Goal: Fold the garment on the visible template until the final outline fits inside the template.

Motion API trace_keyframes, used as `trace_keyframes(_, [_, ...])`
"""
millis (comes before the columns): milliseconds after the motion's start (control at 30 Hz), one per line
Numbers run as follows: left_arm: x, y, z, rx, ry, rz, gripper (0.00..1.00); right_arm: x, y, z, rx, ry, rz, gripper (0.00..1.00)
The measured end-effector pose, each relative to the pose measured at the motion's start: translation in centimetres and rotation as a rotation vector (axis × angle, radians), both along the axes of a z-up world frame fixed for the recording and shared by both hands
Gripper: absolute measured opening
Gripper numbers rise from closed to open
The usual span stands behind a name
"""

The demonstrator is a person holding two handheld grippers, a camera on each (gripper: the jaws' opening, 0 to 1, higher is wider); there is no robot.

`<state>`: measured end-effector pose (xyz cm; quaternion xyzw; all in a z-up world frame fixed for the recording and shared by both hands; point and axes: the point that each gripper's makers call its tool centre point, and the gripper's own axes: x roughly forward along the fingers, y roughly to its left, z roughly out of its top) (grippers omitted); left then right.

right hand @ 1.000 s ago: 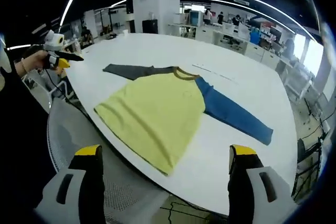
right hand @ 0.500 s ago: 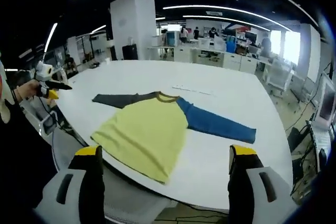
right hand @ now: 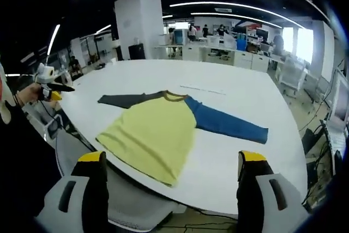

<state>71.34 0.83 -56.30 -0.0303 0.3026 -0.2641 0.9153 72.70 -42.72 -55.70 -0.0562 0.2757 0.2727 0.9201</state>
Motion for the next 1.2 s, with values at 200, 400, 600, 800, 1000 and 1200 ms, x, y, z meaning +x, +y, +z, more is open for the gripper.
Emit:
trace_keyframes(200, [0.3,-0.8,0.2,-0.013,-0.005,0.016,0.94,0.5,-1.0,-0.2,0.019,0.006,-0.008,1.0])
trace_keyframes(400, [0.3,-1.8,-0.1,0.0,0.014,0.008,0.94,1.3,-2.0,-0.3,0.015,-0.007,-0.013,0.97])
trace_keyframes(600, [0.7,-2.8,-0.4,0.006,0.024,0.004,0.94,2.3,-2.6,-0.7,0.032,-0.001,-0.011,0.97])
trace_keyframes(800, [1.4,-3.0,-0.1,0.003,0.019,0.018,0.95,3.8,-3.4,-1.1,0.032,0.011,-0.007,0.96])
trace_keyframes(1000, [2.0,-3.7,-0.7,0.0,0.038,0.034,0.95,5.9,-4.6,-2.0,0.042,0.032,-0.013,0.95])
trace_keyframes(1200, [2.8,-4.3,-1.4,0.013,0.063,0.035,0.95,8.7,-5.9,-3.0,0.118,0.059,-0.048,0.93])
